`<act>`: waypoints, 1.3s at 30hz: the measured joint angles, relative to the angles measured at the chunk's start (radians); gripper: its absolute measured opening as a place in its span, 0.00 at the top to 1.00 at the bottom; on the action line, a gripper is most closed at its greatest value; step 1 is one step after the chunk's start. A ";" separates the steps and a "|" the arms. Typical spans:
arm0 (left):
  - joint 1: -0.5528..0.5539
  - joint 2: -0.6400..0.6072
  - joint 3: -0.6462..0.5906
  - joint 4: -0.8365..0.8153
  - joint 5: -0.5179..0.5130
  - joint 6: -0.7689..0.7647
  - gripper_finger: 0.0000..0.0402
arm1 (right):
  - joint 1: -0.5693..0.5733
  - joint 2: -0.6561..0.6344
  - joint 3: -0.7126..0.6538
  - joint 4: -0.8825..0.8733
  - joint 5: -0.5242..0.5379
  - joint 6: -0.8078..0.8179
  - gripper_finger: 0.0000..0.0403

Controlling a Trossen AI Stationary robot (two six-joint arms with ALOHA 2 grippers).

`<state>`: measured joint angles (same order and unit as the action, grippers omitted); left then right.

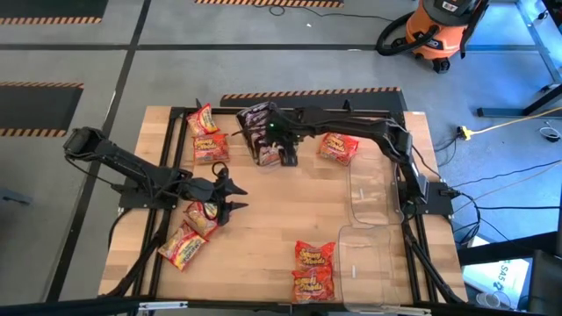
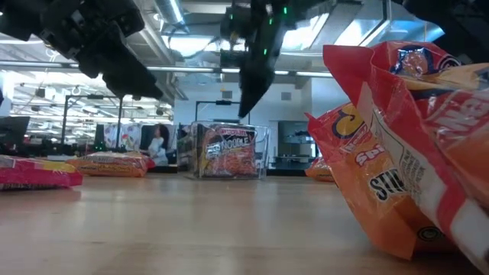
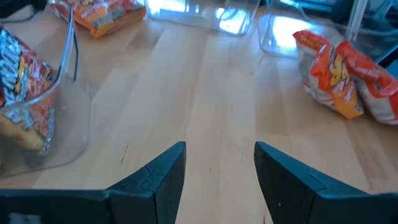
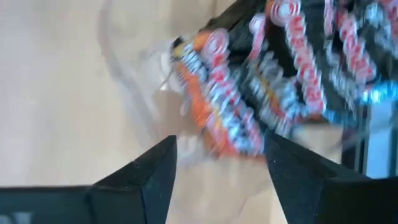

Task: Sort Maruchan noodles
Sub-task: Adjust the top transparent bin

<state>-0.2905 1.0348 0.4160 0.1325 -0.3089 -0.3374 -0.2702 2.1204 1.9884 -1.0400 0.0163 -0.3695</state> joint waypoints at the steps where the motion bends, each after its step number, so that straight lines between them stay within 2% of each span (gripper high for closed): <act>1: 0.000 0.000 0.000 0.010 -0.001 0.000 0.54 | 0.010 -0.006 0.027 -0.064 -0.001 0.025 0.46; 6: 0.000 0.003 0.000 0.042 -0.005 -0.025 0.54 | 0.077 -0.092 0.056 -0.268 0.001 0.136 0.48; 9: 0.000 0.023 0.000 0.044 -0.044 -0.075 0.54 | 0.117 -0.175 -0.023 -0.273 0.067 0.185 0.49; 12: 0.000 0.067 0.000 0.033 -0.111 -0.143 0.54 | 0.134 -0.270 -0.169 -0.191 0.187 0.233 0.51; 15: 0.019 0.107 0.000 -0.023 -0.242 -0.245 0.54 | 0.124 -0.356 -0.359 -0.068 0.296 0.290 0.53; 17: 0.062 0.132 0.000 -0.084 -0.313 -0.303 0.54 | 0.104 -0.390 -0.485 0.028 0.358 0.322 0.55; 19: 0.131 0.153 0.000 -0.126 -0.338 -0.330 0.54 | 0.069 -0.400 -0.585 0.128 0.389 0.345 0.56; 24: 0.365 0.198 0.000 -0.121 -0.291 -0.233 0.54 | -0.004 -0.379 -0.717 0.429 0.340 0.399 0.58; 29: 0.568 0.268 0.000 -0.023 -0.184 -0.076 0.54 | -0.054 -0.329 -0.762 0.560 0.291 0.391 0.59; 34: 0.670 0.361 0.000 0.144 -0.103 0.028 0.54 | -0.067 -0.270 -0.766 0.635 0.225 0.356 0.59; 39: 0.724 0.422 0.000 0.242 -0.089 0.057 0.54 | -0.062 -0.243 -0.766 0.649 0.168 0.339 0.59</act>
<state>0.4339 1.4568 0.4164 0.3743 -0.3975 -0.2802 -0.3325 1.8771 1.2225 -0.3915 0.1847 -0.0303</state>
